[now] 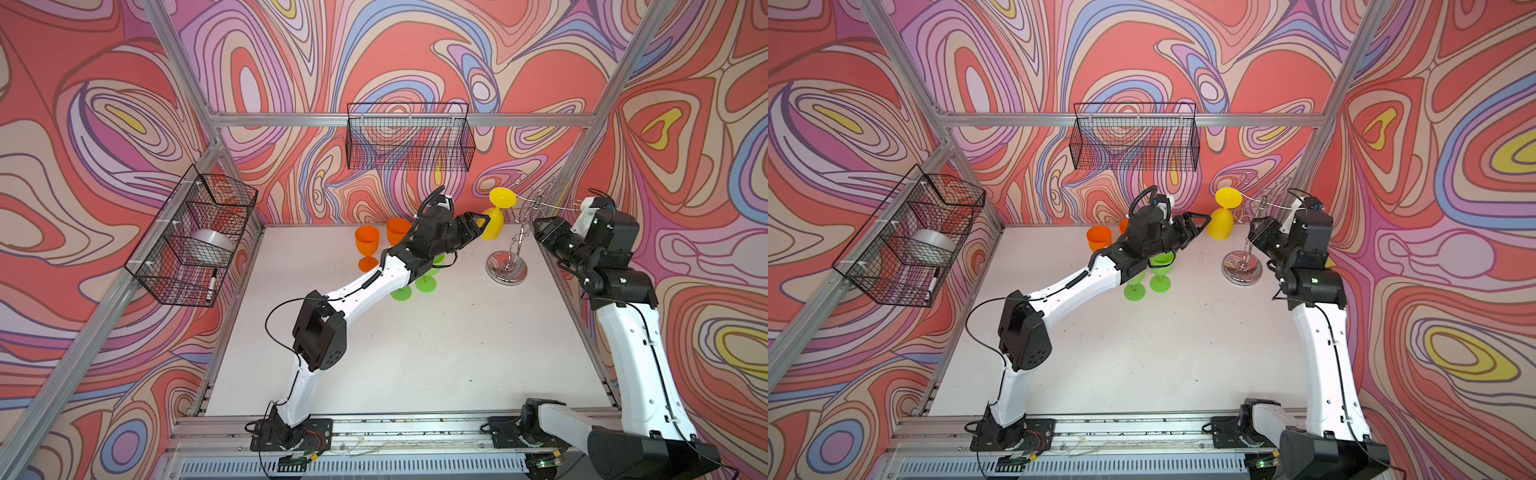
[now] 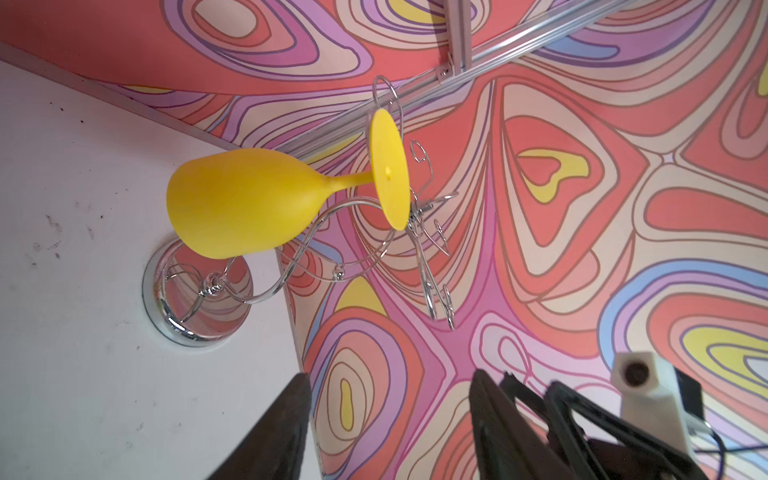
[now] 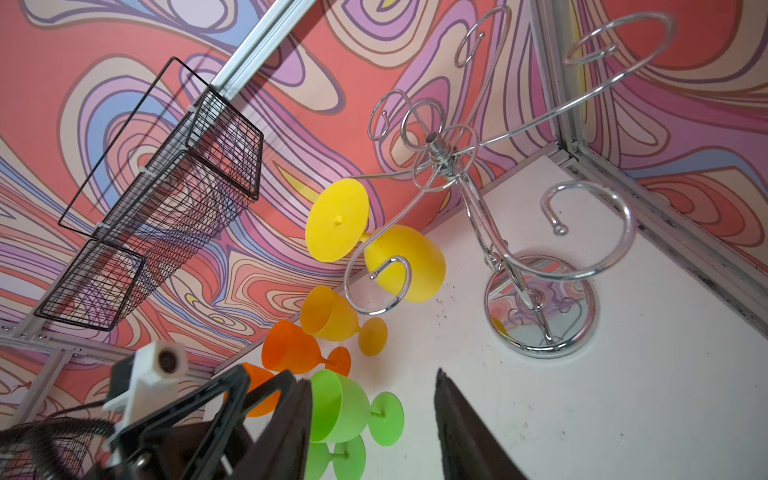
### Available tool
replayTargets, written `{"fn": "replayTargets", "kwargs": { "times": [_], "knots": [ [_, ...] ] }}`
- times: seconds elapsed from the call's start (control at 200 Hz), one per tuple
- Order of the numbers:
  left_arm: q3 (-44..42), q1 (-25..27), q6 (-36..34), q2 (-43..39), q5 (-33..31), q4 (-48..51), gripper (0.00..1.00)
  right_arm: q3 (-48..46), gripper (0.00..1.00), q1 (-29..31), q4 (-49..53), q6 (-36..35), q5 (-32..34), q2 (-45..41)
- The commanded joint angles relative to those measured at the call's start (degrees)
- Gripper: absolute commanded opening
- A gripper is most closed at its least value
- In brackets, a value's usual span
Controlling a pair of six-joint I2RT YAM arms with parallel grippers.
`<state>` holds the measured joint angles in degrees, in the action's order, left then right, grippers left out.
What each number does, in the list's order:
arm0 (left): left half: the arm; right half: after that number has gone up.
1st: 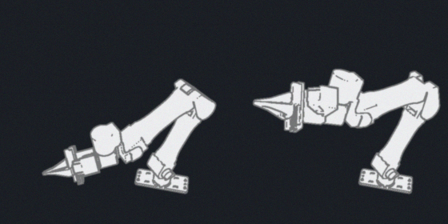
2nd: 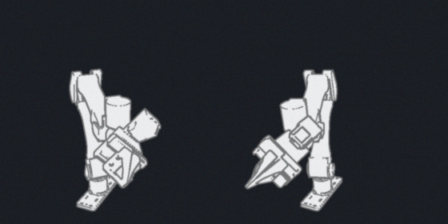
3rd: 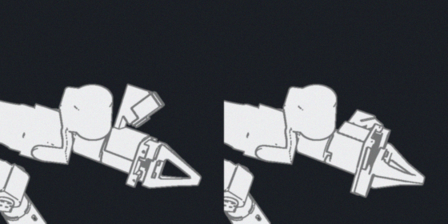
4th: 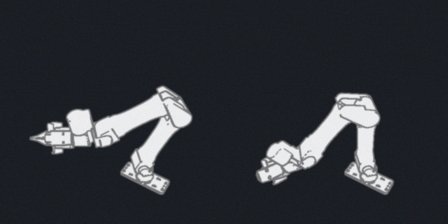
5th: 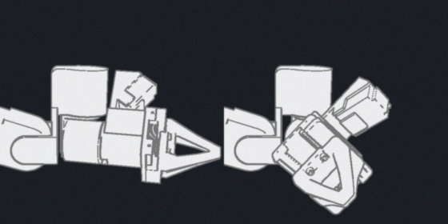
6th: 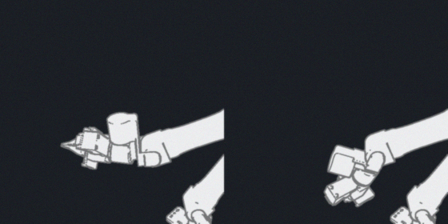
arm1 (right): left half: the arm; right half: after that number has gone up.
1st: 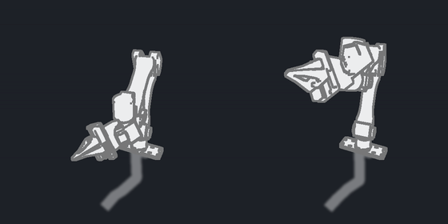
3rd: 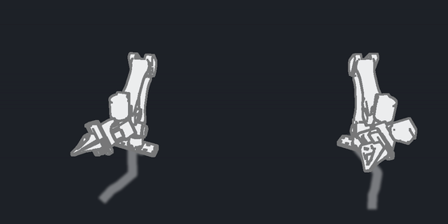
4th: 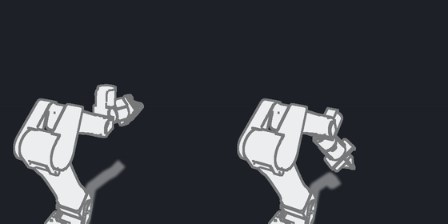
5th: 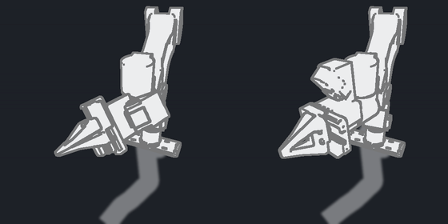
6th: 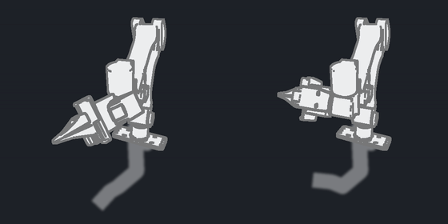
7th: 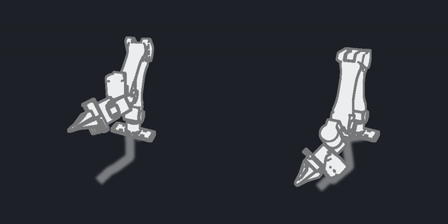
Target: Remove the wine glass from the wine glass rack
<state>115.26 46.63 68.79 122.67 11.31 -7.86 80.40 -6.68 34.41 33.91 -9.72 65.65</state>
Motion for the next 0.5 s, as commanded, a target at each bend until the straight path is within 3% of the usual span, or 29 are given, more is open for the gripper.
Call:
{"fn": "replayTargets", "kwargs": {
  "times": [0.0,0.275,0.496],
  "knots": [
    [5.3,1.4,5.4,3.2,-4.9,-6.9,0.55,-1.9,0.50,0.2,-2.1,0.5,-0.1,-1.5],
    [7.5,1.6,6.2,7.2,-9.0,-13.1,0.47,-4.8,0.48,0.2,-5.3,2.6,-3.1,-3.3],
    [15.4,1.6,7.3,12.3,-10.0,-11.5,0.45,-3.8,0.48,0.2,-5.7,3.2,-4.3,-3.1]
  ]
}}
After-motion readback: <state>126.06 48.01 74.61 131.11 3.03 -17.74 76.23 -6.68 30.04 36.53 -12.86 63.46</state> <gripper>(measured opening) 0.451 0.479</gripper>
